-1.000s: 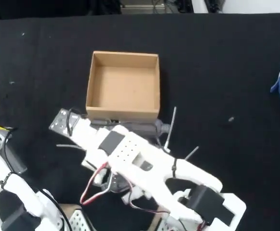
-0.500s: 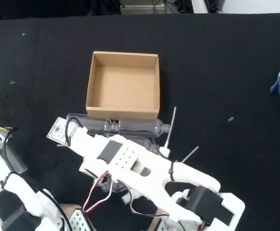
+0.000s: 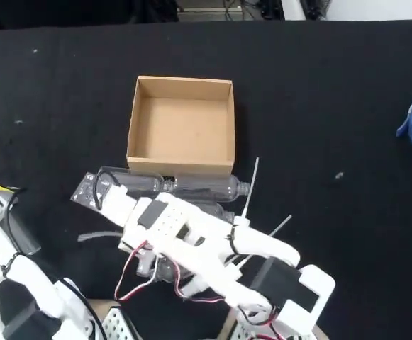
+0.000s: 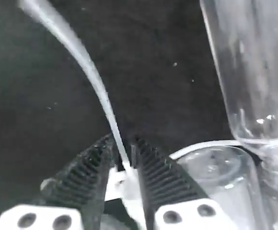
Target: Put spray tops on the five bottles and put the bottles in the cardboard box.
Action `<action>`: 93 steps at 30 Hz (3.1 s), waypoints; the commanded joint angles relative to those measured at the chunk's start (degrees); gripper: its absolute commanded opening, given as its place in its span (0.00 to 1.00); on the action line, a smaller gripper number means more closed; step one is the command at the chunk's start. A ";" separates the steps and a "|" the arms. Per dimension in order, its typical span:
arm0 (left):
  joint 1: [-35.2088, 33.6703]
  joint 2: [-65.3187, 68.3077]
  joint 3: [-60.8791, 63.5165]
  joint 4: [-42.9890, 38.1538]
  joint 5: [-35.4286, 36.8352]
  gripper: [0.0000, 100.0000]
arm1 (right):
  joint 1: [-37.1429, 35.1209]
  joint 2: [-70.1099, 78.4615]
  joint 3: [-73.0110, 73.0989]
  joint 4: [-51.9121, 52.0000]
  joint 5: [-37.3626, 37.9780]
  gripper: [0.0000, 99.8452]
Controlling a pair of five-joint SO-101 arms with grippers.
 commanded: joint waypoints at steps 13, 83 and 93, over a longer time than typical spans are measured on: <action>-0.84 -0.09 -3.38 0.44 0.44 0.03 | 7.47 -23.43 -3.56 10.11 1.93 0.01; -0.84 -0.09 -3.38 0.53 0.35 0.03 | -2.29 -25.10 6.90 12.40 0.44 0.14; -8.84 0.53 -6.11 0.53 0.79 0.03 | -5.54 -24.75 7.16 14.15 13.19 0.23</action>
